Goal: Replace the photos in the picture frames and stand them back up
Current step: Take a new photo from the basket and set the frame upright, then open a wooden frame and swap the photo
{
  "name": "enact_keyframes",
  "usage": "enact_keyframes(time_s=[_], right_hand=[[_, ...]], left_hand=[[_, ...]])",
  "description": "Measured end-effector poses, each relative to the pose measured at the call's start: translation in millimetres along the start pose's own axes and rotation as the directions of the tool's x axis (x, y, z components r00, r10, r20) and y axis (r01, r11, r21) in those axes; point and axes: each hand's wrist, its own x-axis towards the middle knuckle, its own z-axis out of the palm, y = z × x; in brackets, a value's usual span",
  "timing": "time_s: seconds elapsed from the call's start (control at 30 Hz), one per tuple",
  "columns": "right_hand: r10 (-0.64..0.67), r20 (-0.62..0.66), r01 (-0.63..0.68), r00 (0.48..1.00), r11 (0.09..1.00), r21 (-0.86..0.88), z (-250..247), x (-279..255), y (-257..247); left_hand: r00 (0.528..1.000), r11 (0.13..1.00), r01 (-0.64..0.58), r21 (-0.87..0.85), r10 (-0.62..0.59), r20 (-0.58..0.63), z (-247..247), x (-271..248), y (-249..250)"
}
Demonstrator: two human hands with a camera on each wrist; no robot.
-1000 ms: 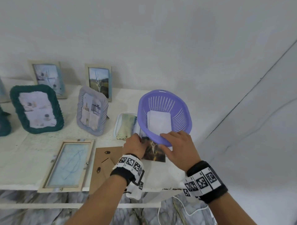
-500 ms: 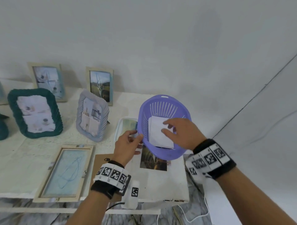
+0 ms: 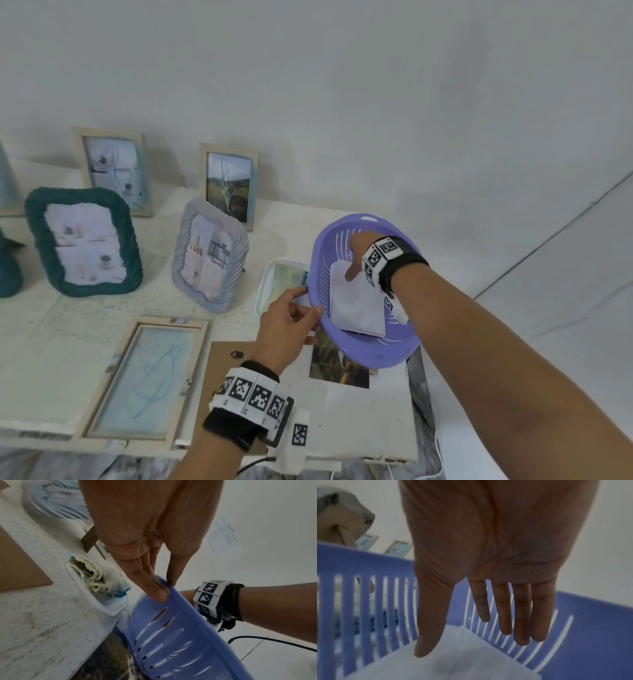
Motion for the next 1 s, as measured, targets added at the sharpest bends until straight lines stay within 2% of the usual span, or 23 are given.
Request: enact_keyframes(time_s=[0.07, 0.17, 0.43, 0.57, 0.67, 0.77, 0.87, 1.0], right_hand=[[-0.008, 0.039, 0.01, 0.999, 0.999, -0.048, 11.8, 12.4, -3.5], [-0.031, 0.044, 0.033, 0.999, 0.999, -0.041, 11.5, -1.7, -12.5], [0.053, -0.081, -0.051, 0.995, 0.998, 0.026, 4.9, -12.7, -11.4], [0.027, -0.11, -0.012, 0.994, 0.99, 0.139, -3.9, -25.1, -4.2], [0.037, -0.155, 0.007, 0.987, 0.961, 0.276, -17.1, -41.0, 4.6], [0.102, -0.272, 0.029, 0.957, 0.897, 0.441, -32.0, -64.8, 13.9], [0.135, -0.372, 0.105, 0.918, 0.822, 0.559, -44.6, -95.9, 21.3], [0.146, -0.563, 0.269, 0.813, 0.764, 0.587, -60.1, -148.5, 11.7]], left_hand=[[1.0, 1.0, -0.008, 0.004, 0.008, 0.008, -0.6, -0.1, -0.1], [1.0, 1.0, -0.013, -0.001, 0.013, 0.02, -1.7, -1.4, 0.8], [0.999, 1.0, -0.009, 0.01, 0.008, 0.045, -3.8, -1.7, 2.9], [0.999, 0.998, -0.015, 0.062, 0.013, 0.04, -4.8, -1.2, 4.1], [0.998, 0.98, -0.063, 0.188, 0.062, 0.013, -5.7, -1.0, 3.6], [0.988, 0.941, -0.135, 0.311, 0.153, -0.034, -8.5, -3.1, 3.2], [0.968, 0.92, -0.223, 0.323, 0.248, -0.036, -12.9, -8.0, 11.1], [0.912, 0.879, -0.377, 0.292, 0.407, -0.047, -25.8, -15.5, 39.9]])
